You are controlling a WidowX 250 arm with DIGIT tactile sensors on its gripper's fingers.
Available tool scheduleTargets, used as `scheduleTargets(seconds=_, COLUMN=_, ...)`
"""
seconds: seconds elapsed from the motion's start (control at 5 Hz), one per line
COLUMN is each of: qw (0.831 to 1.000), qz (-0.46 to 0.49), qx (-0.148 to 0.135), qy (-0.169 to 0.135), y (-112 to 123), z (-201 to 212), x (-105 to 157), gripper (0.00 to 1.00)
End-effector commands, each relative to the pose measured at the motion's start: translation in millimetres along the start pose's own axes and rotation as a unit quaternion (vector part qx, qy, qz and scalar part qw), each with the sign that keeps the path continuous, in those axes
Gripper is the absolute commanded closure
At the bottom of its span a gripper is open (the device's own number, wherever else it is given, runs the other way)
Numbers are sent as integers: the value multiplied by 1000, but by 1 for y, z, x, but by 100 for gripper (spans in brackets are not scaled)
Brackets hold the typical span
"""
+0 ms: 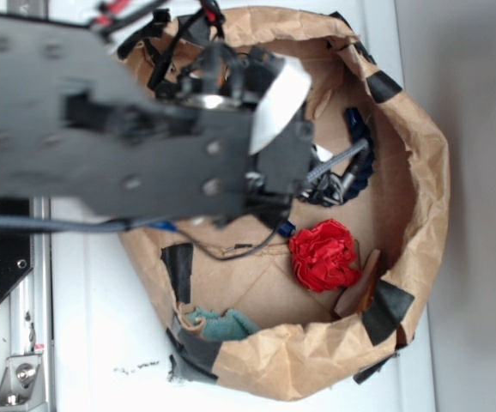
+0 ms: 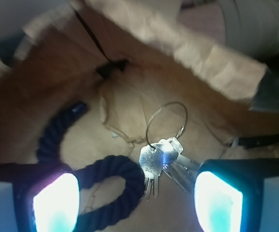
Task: Grab the silver keys.
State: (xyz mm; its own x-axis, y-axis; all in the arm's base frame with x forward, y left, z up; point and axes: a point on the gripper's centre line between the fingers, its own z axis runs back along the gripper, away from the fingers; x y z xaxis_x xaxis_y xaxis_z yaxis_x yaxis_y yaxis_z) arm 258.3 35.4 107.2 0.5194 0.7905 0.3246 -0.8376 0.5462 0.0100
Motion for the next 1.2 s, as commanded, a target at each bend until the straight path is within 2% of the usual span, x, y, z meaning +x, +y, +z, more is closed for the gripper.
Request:
scheduleTargets(seconds=0.0, qw=1000, qz=24, qx=-16, qy=-12, y=8, z=11, x=14, gripper=0)
scheduleTargets(seconds=0.4, qw=1000, qz=24, qx=-16, qy=-12, y=8, z=11, x=14, gripper=0)
scheduleTargets(seconds=0.6, qw=999, qz=30, qx=-29, qy=-22, y=6, z=-15, x=-1, gripper=0)
scheduleTargets(seconds=1.0, qw=995, qz=94, qx=-34, qy=14, y=5, z=-32, x=-8, gripper=0)
